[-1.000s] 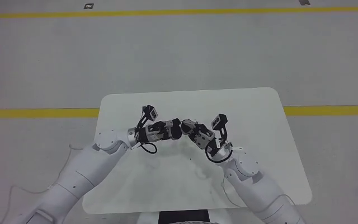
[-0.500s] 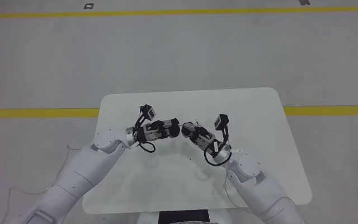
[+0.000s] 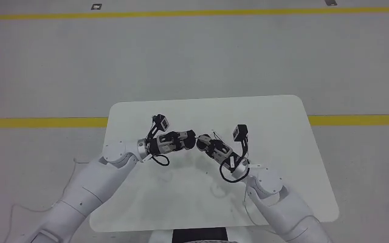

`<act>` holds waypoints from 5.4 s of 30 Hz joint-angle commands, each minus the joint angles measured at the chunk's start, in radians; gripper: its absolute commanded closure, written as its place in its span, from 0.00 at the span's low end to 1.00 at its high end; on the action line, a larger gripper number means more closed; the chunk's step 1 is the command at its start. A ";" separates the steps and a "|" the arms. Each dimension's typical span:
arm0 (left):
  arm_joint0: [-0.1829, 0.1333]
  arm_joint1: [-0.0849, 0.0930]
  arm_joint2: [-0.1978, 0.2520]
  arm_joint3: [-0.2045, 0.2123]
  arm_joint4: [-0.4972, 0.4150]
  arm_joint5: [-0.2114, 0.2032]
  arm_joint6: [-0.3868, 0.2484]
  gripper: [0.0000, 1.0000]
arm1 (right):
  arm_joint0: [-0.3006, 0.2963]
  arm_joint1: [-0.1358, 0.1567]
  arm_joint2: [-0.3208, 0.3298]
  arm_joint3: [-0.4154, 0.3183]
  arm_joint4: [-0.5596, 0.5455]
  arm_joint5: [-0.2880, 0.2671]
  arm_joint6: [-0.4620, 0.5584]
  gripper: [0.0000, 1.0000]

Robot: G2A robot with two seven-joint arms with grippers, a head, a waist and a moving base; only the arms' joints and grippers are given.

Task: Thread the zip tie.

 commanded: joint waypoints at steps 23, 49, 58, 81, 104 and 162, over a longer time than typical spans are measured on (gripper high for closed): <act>0.007 -0.009 -0.018 -0.005 0.055 0.020 0.009 0.88 | -0.002 -0.010 0.002 -0.004 -0.057 0.019 0.002 1.00; 0.009 -0.016 -0.026 -0.001 0.094 0.039 -0.026 0.92 | 0.001 -0.020 0.007 0.002 -0.066 0.041 0.017 1.00; 0.010 -0.018 -0.031 0.004 0.091 0.041 -0.026 1.00 | -0.002 -0.023 0.009 0.003 -0.073 0.035 0.025 1.00; 0.033 -0.019 -0.067 -0.034 0.031 0.017 -0.065 1.00 | -0.059 -0.018 0.096 -0.020 -0.088 0.032 -0.060 0.00; 0.098 -0.020 -0.249 0.074 0.025 -0.083 -0.174 1.00 | 0.016 0.016 0.093 -0.107 -0.711 0.227 0.078 0.00; 0.134 -0.020 -0.285 0.019 0.143 -0.083 -0.138 1.00 | 0.620 -0.021 -0.233 0.206 -1.080 0.063 0.942 0.00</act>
